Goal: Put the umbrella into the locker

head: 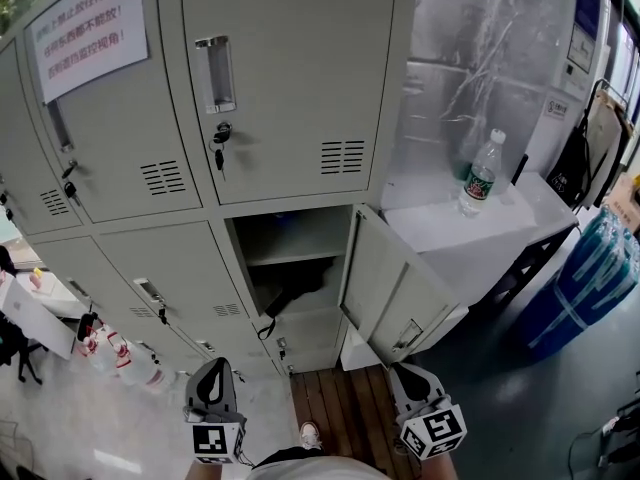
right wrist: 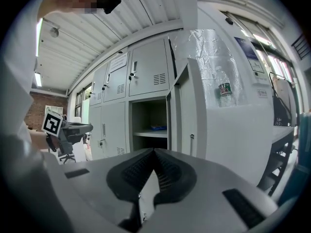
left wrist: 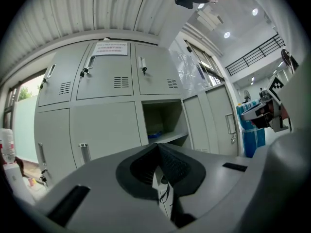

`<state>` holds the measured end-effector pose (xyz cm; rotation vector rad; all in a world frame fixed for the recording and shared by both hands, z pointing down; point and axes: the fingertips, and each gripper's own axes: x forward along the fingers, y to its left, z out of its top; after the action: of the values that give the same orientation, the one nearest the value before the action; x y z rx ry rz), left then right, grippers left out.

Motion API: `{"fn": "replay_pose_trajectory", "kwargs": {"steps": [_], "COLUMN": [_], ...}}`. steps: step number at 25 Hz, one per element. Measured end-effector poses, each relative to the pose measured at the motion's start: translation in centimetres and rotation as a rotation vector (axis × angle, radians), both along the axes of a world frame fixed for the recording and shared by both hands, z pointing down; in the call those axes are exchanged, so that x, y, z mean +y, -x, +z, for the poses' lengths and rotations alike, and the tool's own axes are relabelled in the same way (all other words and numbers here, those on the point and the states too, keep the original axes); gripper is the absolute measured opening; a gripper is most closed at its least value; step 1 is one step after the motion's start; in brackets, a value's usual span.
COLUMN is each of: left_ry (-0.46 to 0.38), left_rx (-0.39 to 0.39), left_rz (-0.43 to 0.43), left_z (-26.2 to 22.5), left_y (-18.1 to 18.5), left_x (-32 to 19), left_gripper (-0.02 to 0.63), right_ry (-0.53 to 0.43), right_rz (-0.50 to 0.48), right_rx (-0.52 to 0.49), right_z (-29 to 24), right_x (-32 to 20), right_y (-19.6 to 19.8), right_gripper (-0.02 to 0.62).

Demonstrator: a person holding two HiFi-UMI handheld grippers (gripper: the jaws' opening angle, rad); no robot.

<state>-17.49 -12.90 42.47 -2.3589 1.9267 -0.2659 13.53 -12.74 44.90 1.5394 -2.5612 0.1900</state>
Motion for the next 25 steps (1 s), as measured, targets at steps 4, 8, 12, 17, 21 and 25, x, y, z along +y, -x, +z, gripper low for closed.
{"fn": "replay_pose_trajectory", "kwargs": {"steps": [4,8,12,17,21,25], "left_ry": [-0.002,0.012,0.021,0.034,0.038,0.054], "left_rx": [-0.006,0.003,0.004,0.009,0.007,0.008], "left_rz": [0.003,-0.011,-0.006,-0.014,-0.010,0.003], "left_z": [-0.2,0.2,0.6,1.1,1.3,1.8], "left_y": [0.2,0.9,0.7,0.8,0.5,-0.2], "left_x": [0.1,0.3,0.6,0.7,0.9,1.2], "left_gripper": [0.021,0.021,0.021,0.021,0.021,0.021], "right_ry": [-0.006,-0.003,0.010,0.012,0.008,0.007], "right_rz": [-0.018,-0.032,-0.037,-0.037,-0.037,-0.037], "right_rx": [-0.003,-0.002,0.001,0.004,0.004,0.005], "right_z": [-0.2,0.0,0.5,0.5,0.4,0.1], "right_x": [-0.3,-0.4,-0.2,0.1,0.2,0.3], "right_y": [1.0,1.4,1.6,1.5,1.4,1.3], "right_gripper": [0.017,0.017,0.017,0.017,0.017,0.017]}}
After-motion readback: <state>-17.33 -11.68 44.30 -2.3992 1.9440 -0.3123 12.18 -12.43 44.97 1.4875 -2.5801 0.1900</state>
